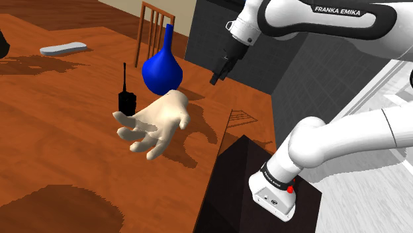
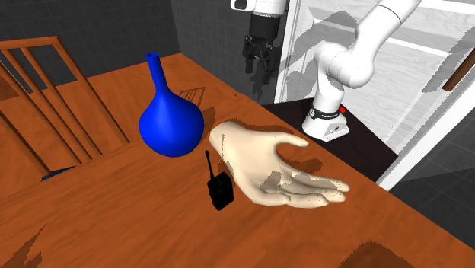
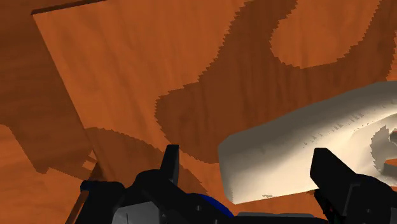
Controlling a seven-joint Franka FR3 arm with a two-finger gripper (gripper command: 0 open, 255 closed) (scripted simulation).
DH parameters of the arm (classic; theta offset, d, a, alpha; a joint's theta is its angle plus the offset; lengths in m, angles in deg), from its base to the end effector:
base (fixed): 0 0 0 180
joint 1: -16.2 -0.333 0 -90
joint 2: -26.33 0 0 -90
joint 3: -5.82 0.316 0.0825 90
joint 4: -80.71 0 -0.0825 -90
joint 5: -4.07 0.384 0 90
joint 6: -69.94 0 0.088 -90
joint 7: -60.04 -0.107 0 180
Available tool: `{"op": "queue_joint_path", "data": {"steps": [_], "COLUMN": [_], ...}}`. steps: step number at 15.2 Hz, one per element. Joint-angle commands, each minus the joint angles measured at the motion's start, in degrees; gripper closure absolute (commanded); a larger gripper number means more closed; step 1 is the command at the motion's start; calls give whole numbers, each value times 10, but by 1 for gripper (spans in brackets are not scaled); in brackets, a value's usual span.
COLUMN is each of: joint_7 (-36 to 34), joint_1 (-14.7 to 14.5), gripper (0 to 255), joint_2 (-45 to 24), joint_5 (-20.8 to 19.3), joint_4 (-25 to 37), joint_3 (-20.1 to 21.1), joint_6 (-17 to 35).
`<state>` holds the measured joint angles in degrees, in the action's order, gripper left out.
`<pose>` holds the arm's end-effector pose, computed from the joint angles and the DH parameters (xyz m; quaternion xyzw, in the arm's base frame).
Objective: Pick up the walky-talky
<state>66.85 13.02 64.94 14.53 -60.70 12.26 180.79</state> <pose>0.3555 0.0781 0.5318 -0.9905 -0.1064 -0.0686 0.0532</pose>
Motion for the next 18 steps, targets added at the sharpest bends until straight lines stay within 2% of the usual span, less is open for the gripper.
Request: {"op": "queue_joint_path", "data": {"steps": [1,10,14,18], "joint_7": [-7,-45,-71,-109], "joint_1": [-9,-37,-41,-41], "gripper": [0,0,0,0], "joint_2": [-25,-159,-227,-299], "joint_5": [10,27,11,-29], "joint_4": [0,38,73,117], "joint_3": [16,92,127,161], "joint_6": [43,213,279,336]}}
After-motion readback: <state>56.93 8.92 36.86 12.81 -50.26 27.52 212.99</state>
